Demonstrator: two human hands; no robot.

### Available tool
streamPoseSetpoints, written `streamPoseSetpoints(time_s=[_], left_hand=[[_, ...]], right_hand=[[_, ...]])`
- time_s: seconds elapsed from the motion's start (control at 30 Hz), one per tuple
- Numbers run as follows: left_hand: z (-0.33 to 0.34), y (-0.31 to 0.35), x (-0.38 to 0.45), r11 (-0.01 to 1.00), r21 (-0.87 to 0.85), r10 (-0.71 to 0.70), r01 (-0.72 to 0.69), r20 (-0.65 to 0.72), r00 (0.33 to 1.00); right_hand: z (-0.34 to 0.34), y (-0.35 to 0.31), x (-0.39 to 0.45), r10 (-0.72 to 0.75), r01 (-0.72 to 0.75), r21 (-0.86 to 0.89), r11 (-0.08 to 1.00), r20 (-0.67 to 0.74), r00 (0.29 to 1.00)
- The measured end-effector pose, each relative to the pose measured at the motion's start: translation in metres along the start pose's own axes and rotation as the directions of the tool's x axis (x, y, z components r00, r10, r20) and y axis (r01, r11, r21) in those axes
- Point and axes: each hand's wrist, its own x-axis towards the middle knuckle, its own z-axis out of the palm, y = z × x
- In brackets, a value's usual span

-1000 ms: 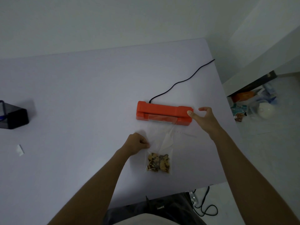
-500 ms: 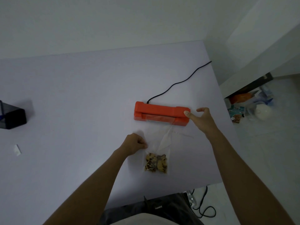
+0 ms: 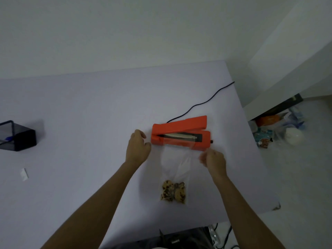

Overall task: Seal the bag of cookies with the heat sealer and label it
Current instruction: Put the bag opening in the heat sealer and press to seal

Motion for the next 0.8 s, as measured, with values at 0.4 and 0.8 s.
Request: streamPoseSetpoints(time_s=[0.4, 0.8], left_hand=[[-0.008, 0.035, 0.030, 0.960, -0.040, 0.279, -0.278, 0.239, 0.930], [-0.021, 0.027, 0.036, 0.977, -0.104, 0.209, -0.185, 0.325, 0.922]], right_hand=[[0.014, -0.011, 0.013, -0.068, 0.122, -0.117, 0.986, 0.385, 0.920], [0.016, -0.008, 0.008, -0.173, 0.210, -0.065, 0.976, 0.363, 0.916]])
